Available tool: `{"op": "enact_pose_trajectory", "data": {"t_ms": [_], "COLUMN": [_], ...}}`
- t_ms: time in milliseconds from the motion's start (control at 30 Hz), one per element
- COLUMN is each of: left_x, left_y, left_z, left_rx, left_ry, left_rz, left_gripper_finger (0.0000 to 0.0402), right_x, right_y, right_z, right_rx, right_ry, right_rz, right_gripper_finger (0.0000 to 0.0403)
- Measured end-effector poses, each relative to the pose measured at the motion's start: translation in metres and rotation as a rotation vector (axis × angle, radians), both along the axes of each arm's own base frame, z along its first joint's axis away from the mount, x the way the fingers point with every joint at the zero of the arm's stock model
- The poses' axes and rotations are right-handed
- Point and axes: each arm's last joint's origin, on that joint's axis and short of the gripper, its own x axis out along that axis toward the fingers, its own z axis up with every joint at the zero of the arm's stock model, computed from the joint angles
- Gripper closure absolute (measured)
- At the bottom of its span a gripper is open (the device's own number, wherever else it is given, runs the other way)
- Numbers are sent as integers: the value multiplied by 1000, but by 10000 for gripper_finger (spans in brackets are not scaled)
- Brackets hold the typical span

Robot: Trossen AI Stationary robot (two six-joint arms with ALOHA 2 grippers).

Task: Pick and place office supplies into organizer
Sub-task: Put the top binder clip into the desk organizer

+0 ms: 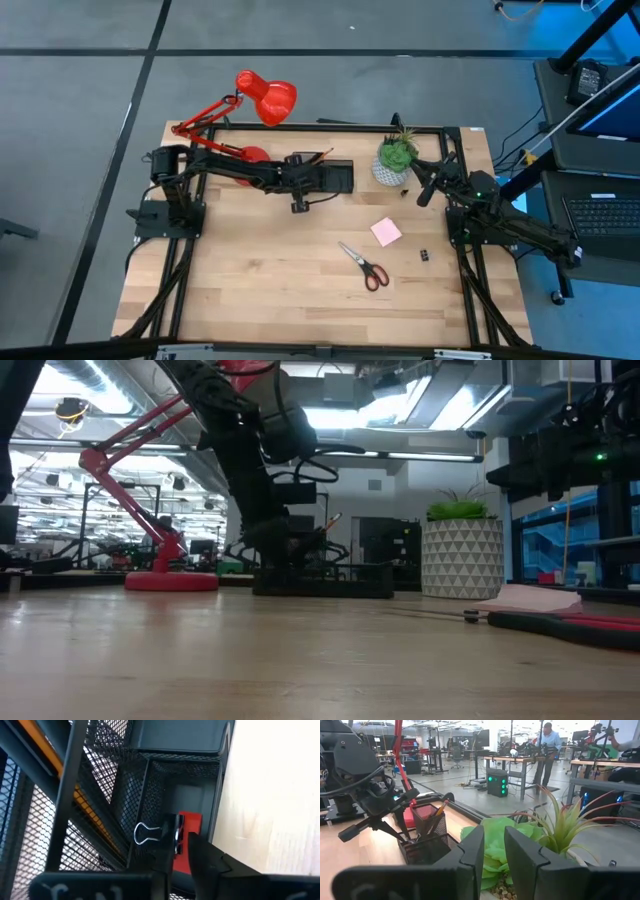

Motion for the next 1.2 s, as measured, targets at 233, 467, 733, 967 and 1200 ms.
{"op": "enact_pose_trajectory", "data": {"t_ms": [233,467,733,967,1200], "left_x": [-2,-11,-34,-70,-93], "left_y": [-5,-14,-39,-59,-80], "left_z": [13,45,88,100,72], "left_rx": [-4,9,-38,-84,-101], "left_ry": [-39,-110,-232,-423,-689], "left_rz": [-8,-25,-59,-54,-145], "left_gripper_finger": [317,309,312,309,309], "right_x": [0,0,0,1,4], "right_y": [0,0,0,1,5], "right_z": [0,0,0,-1,-3], "right_rx": [0,0,5,66,55], "right_ry": [0,0,-3,-34,5], "right_rz": [1,0,3,55,217], "right_gripper_finger": [323,323,323,323,323]}}
